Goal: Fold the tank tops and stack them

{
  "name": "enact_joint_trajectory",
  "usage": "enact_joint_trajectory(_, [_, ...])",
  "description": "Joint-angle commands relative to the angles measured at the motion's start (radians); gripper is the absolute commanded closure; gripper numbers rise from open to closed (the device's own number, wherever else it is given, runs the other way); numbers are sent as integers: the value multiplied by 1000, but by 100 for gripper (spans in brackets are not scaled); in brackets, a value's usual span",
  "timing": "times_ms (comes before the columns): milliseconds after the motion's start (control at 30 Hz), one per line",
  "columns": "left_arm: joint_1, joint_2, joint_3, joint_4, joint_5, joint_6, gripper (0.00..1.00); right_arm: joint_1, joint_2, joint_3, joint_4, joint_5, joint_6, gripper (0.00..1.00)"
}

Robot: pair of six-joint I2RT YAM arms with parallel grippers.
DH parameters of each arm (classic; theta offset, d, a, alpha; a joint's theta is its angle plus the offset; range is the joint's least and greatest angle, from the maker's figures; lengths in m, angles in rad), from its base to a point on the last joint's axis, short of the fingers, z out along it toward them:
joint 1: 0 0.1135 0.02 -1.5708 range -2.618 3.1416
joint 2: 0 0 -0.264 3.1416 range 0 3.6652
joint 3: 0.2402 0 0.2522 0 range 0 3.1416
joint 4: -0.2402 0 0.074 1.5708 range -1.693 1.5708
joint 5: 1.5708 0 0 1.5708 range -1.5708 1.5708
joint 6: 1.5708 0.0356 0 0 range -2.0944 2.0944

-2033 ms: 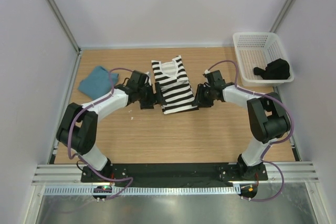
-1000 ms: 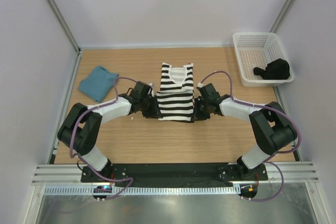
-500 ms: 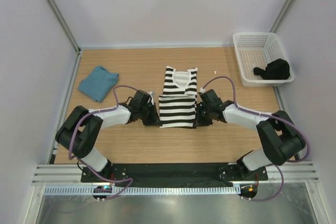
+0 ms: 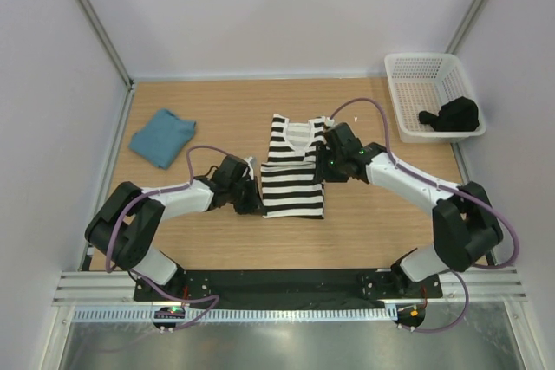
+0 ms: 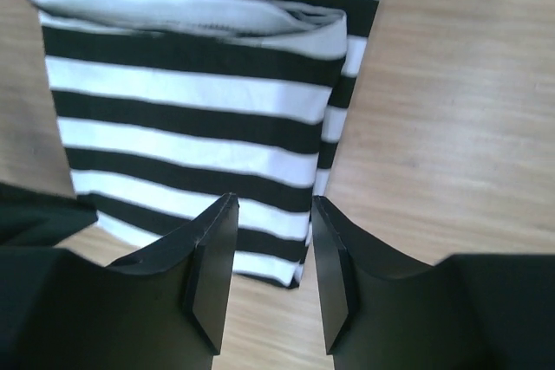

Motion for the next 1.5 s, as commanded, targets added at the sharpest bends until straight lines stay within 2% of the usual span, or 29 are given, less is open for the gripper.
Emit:
enact_joint_trajectory(0, [-6,-22,-15,-16,15,33,100,-9,117,93,-3,85,-57,55])
enact_joint_trajectory(100, [-6,-25,-17,-16,24,37,100,-12,212,196,-15,121,-77,56])
enact_joint_trajectory(333, [-6,-50,-12,-47,27,50,100,-15,349,301,-29,190,-92,55])
enact_joint_trajectory(633, [-6,-68,-11,-71,25,50,100,-29,392,305,14,132,-100,58])
enact_joint_trajectory(767, [-6,-74,-22,-73,21,50,100,-34,390,291,42,68,-93,69])
enact_joint_trajectory(900, [-6,-74,-25,-73,22,48,100,-51,384,270,60,11,-77,68])
enact_joint_trajectory(1033, [-6,-79,-32,-71,19,48,100,-58,375,241,79,12,-70,62])
enact_joint_trajectory(1100, [-6,-82,-34,-73,18,48,100,-64,376,232,91,-37,-67,67])
enact_joint_trajectory(1233, [-6,-79,-34,-71,18,47,100,-64,367,225,95,-31,-67,94])
enact_joint_trajectory(1300, [-6,-80,-35,-74,18,45,100,-67,350,230,91,-20,-67,98])
enact_joint_trajectory(1467, [-6,-92,-37,-77,10,40,100,-78,303,241,72,-6,-66,98])
